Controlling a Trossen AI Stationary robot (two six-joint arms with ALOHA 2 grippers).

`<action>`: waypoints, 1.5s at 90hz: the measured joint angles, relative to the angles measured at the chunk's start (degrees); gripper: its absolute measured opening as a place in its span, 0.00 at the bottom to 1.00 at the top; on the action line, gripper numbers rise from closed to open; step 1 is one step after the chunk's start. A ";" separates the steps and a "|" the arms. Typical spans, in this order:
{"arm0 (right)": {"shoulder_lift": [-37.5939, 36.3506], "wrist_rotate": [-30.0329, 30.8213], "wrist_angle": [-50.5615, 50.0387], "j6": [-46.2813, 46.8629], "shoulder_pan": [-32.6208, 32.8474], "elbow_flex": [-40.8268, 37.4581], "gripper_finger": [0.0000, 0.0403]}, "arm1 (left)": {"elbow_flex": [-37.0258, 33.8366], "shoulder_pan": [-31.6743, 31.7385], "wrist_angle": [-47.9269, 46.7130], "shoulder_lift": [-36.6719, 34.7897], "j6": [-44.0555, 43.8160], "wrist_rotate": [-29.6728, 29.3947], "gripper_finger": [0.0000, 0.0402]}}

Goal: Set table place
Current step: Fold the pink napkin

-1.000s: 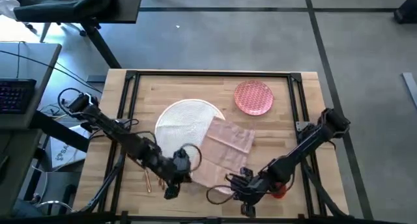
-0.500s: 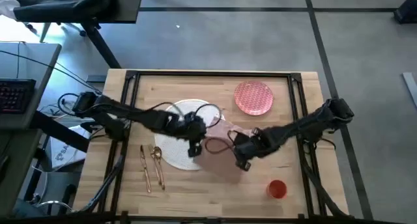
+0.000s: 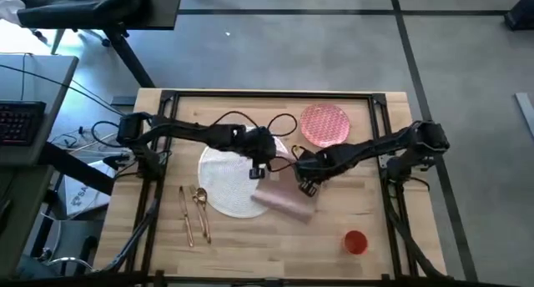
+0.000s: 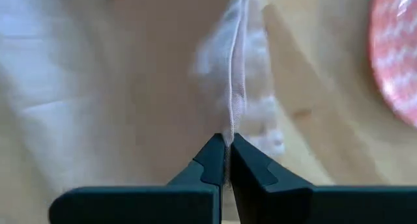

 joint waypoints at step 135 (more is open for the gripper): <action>0.04 -1.03 8.28 0.08 -7.84 -11.61 0.21 | -0.04 4.34 3.63 5.48 -2.10 -1.69 0.05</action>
